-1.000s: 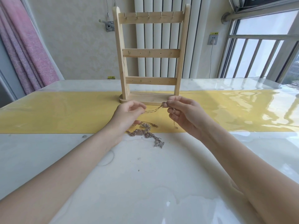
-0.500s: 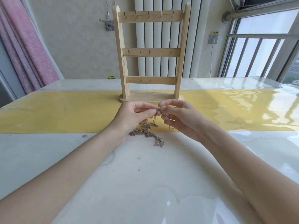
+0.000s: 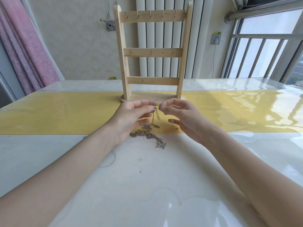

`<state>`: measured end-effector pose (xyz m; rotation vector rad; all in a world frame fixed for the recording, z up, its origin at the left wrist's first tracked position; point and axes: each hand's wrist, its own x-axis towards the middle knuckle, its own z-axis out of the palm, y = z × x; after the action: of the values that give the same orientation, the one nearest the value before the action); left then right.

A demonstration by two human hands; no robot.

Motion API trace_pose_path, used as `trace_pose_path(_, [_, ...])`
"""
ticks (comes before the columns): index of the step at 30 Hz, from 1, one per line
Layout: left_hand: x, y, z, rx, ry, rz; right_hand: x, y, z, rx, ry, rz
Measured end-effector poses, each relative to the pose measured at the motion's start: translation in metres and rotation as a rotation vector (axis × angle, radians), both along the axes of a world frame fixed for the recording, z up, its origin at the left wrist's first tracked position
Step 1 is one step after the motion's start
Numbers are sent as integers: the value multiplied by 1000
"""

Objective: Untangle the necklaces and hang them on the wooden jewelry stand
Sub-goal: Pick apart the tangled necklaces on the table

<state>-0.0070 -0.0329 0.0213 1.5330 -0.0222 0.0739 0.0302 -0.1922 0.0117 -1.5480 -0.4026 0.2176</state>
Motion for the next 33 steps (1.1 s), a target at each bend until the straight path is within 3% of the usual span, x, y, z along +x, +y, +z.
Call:
trace_pose_path(3, [2,2,0,-33,14,53,-1,1,0,-30,-90,-94])
trace_pose_path(7, [1,1,0,-10,-12,72,-4,4,-2,-98,-120,-35])
trace_pose_path(16, [2,0,-4,258,-208,142,-3,6,-6,-3,-82,-10])
trace_pose_path(24, [2,-2,-8,465,-292,155,-5,9,-6,-49,-122,-127])
trace_pose_path(29, [-2,-6,-9,658,-397,284,-4,11,-9,-46,-104,-148])
trace_pose_path(33, [0,-8,-8,589,-374,295,-4,12,-9,55,-75,-117])
